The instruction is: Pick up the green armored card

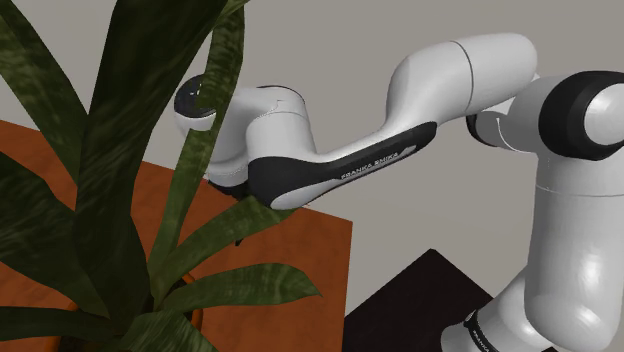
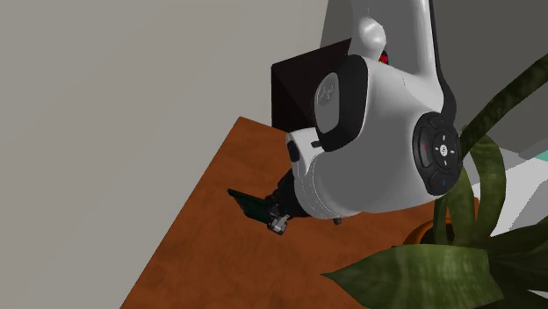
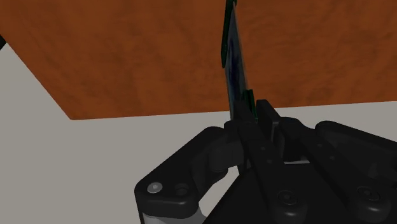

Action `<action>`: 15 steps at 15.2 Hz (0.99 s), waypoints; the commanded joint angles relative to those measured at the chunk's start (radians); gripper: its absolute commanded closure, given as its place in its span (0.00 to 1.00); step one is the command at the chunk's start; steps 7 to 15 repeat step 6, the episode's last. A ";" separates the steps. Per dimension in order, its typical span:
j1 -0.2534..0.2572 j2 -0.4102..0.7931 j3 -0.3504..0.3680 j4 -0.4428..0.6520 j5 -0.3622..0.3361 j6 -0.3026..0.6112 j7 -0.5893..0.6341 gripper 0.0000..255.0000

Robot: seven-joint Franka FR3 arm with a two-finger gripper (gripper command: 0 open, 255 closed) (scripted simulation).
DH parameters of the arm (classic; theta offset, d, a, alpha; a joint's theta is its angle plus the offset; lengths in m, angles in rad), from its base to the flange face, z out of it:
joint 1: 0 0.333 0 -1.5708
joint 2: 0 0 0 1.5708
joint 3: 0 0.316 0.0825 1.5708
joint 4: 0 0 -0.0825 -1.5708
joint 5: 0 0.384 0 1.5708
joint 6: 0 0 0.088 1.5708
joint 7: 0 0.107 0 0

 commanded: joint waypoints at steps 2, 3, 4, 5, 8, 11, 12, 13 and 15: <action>-0.001 -0.013 0.008 0.021 0.015 -0.024 -0.019 1.00; -0.002 -0.018 0.011 0.027 0.020 -0.031 -0.026 1.00; -0.002 -0.023 0.014 0.034 0.025 -0.039 -0.033 1.00; -0.003 -0.024 0.014 0.035 0.026 -0.040 -0.034 1.00; -0.002 -0.024 0.014 0.035 0.026 -0.040 -0.034 1.00; -0.002 -0.024 0.014 0.035 0.026 -0.040 -0.034 1.00; -0.002 -0.024 0.014 0.035 0.026 -0.040 -0.034 1.00; -0.002 -0.024 0.014 0.035 0.026 -0.040 -0.034 1.00; -0.002 -0.024 0.014 0.035 0.026 -0.040 -0.034 1.00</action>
